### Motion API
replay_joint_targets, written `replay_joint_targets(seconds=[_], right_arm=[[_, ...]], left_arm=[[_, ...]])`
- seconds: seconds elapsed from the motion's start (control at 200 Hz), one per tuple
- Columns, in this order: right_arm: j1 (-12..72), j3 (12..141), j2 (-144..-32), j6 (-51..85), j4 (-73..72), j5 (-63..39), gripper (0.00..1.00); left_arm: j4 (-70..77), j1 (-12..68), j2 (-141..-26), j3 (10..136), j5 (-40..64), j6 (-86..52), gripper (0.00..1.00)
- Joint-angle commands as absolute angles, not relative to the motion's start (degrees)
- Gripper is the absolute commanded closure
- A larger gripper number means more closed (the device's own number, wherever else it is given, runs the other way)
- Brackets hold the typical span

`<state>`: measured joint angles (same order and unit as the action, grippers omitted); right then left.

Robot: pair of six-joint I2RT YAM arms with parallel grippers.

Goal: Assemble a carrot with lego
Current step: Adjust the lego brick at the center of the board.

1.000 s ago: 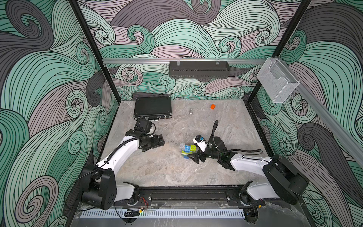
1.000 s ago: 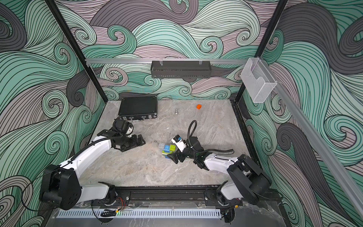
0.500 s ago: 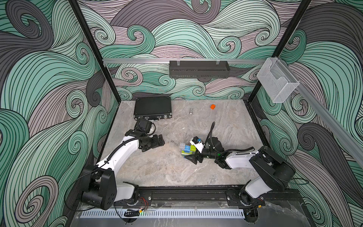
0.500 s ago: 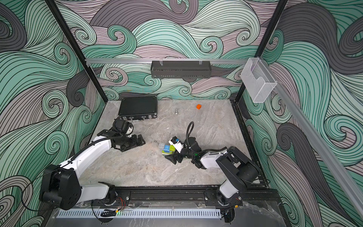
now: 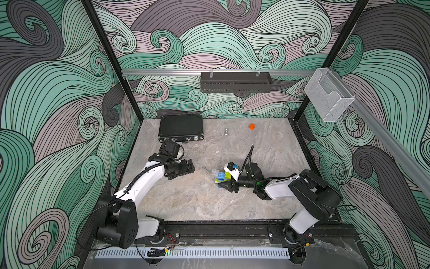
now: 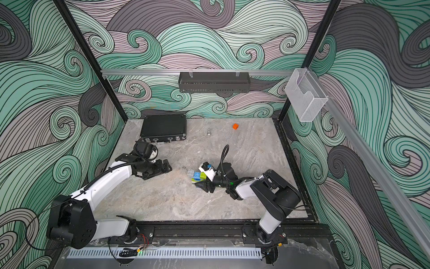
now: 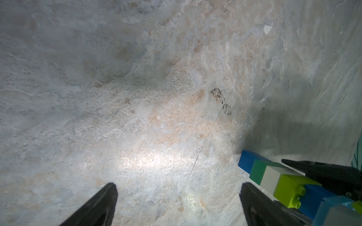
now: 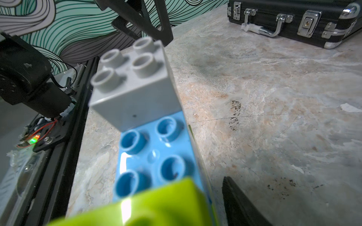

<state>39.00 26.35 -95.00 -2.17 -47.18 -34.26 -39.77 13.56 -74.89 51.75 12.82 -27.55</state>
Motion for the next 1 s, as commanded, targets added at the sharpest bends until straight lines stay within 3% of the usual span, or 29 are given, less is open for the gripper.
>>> replay_joint_targets(seconds=[0.0,0.155,0.325,0.73,0.996], right_arm=[[38.37,27.71,-96.14,-1.2,-49.7,-37.55,0.49],[37.95,28.53,-96.32,-0.79,-49.17,-39.17,0.68],[37.51,30.15,-95.76,-0.36,-46.18,-40.44,0.77],[33.05,41.94,-91.8,4.48,-10.78,-54.25,0.75],[32.6,50.24,-96.28,1.57,9.68,-59.76,0.74]], left_arm=[[-39.7,13.01,-75.39,53.53,11.89,-27.23,0.01],[-39.79,12.99,-75.45,53.53,11.82,-27.17,0.02],[-39.71,12.96,-75.53,53.68,11.7,-27.2,0.01],[-40.1,12.96,-75.54,54.8,12.21,-26.98,0.01],[-39.93,13.01,-75.13,55.11,12.74,-27.11,0.01]])
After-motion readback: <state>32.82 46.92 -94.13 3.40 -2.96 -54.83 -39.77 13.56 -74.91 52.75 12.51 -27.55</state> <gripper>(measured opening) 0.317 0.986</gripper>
